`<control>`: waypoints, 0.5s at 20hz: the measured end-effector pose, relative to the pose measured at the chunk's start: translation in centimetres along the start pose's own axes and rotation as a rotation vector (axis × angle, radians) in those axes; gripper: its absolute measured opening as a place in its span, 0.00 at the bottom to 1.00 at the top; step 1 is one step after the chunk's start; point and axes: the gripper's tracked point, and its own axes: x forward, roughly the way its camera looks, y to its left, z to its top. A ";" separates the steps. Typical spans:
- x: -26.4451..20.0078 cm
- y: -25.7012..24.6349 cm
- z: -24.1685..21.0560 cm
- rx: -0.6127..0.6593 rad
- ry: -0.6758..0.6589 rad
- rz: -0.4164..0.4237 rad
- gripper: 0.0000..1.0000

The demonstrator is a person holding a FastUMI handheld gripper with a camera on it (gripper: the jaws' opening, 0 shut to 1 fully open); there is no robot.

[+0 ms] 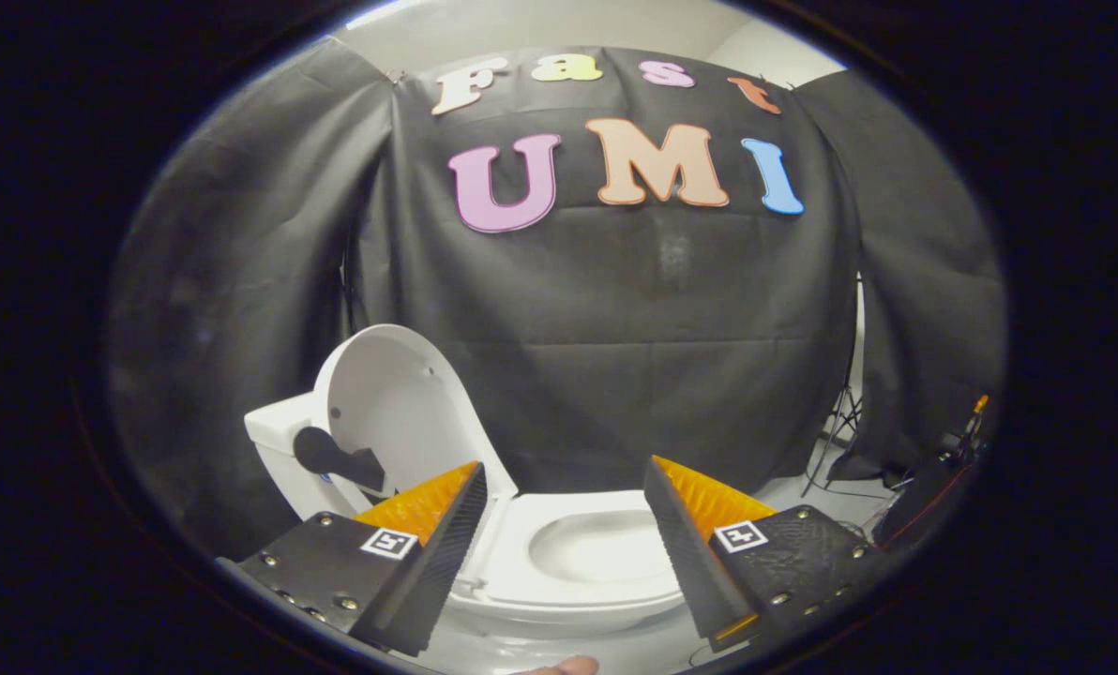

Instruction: Open the toilet lid.

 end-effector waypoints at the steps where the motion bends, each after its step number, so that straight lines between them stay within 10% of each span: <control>1: 0.1 -0.4 0.3 -0.001 -0.011 0.000 0.99; 10: 0.1 -3.9 0.3 -0.005 -0.026 -0.040 0.99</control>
